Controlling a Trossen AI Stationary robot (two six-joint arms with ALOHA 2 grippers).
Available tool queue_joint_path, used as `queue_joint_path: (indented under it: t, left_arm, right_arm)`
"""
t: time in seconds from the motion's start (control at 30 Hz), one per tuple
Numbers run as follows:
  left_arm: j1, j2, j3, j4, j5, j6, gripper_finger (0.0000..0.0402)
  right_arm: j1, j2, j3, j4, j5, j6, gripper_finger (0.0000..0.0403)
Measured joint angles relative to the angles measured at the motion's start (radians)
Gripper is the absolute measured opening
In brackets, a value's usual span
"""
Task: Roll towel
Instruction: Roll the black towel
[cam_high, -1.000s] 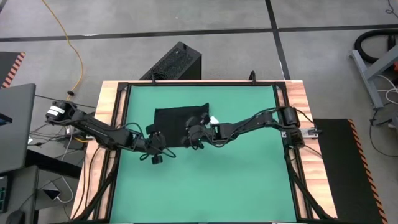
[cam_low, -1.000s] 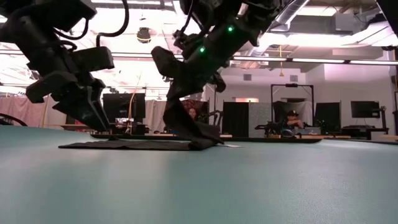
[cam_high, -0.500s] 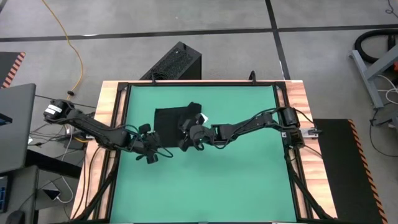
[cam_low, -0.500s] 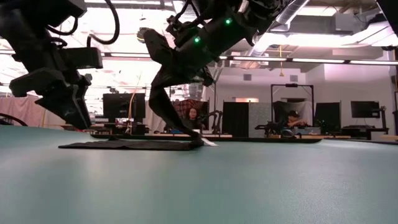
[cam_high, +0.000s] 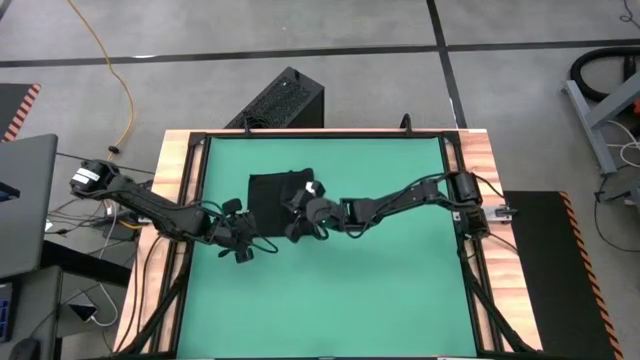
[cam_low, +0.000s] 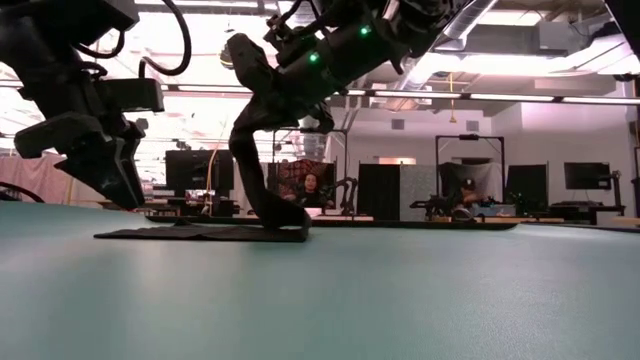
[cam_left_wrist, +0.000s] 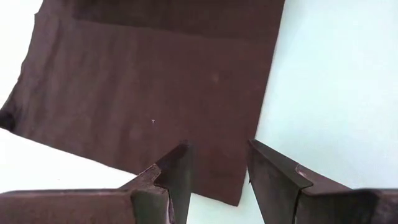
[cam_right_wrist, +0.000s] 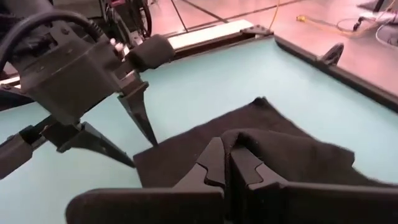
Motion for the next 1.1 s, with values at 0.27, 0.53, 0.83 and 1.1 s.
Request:
queue_joint_path:
  t: [0.27, 0.53, 0.83, 1.1]
  left_arm:
    - [0.0, 0.0, 0.0, 0.0, -0.002, 0.0, 0.0137]
    - [0.0, 0.0, 0.0, 0.001, -0.002, -0.001, 0.0137]
    - [0.0, 0.0, 0.0, 0.001, -0.002, 0.0, 0.0137]
    - [0.0, 0.001, 0.0, 0.005, -0.002, -0.001, 0.0137]
  right_arm:
    - [-0.001, 0.0, 0.0, 0.087, -0.022, -0.05, 0.0012]
    - [-0.01, 0.0, 0.0, 0.081, -0.026, -0.05, 0.0012]
    - [-0.014, 0.0, 0.0, 0.042, -0.099, -0.027, 0.0022]
    - [-0.028, 0.0, 0.0, 0.026, -0.127, -0.027, 0.0063]
